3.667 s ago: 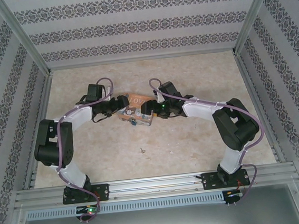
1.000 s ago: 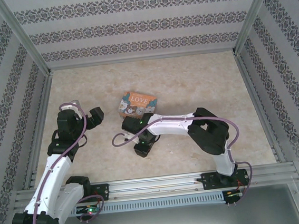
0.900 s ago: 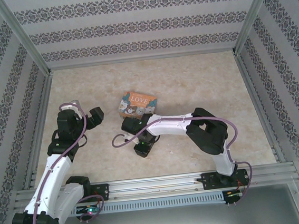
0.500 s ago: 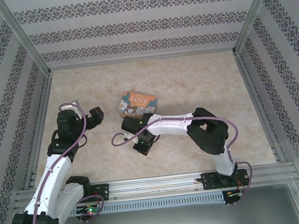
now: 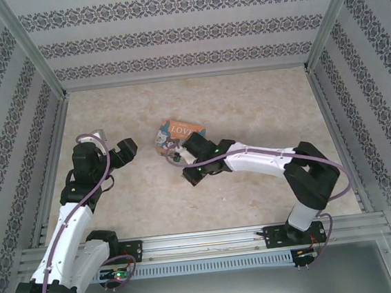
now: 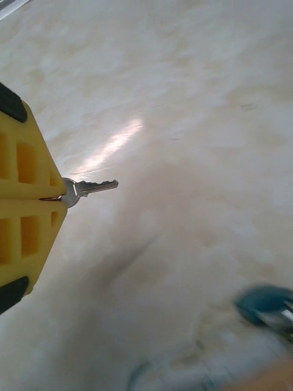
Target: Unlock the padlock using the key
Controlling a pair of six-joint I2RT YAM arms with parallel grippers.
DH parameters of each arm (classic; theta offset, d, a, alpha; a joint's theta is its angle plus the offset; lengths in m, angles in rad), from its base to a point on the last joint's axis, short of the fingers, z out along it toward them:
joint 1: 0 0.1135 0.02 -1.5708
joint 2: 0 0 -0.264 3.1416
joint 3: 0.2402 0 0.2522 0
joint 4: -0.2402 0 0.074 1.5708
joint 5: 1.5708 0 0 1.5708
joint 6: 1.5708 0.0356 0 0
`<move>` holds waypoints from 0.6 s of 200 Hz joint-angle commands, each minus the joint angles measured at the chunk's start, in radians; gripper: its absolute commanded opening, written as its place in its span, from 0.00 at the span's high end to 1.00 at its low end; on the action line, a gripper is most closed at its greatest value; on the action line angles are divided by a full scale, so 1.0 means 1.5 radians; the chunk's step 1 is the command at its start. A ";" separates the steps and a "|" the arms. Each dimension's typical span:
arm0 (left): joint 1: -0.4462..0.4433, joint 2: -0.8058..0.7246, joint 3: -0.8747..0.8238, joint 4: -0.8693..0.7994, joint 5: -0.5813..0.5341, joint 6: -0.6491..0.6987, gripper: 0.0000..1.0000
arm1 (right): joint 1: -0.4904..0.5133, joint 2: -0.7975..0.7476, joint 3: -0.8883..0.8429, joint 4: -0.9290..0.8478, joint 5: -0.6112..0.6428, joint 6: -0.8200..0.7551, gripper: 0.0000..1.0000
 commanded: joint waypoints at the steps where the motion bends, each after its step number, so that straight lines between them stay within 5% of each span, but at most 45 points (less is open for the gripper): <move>1: 0.007 0.011 0.020 0.058 0.100 -0.061 0.08 | -0.027 -0.045 -0.041 0.174 -0.027 0.091 1.00; 51: -0.001 0.083 0.031 0.187 0.233 -0.187 0.20 | -0.071 -0.105 -0.121 0.444 -0.014 0.213 1.00; 120: -0.022 0.156 0.015 0.323 0.247 -0.505 0.21 | -0.080 -0.121 -0.112 0.511 -0.004 0.233 1.00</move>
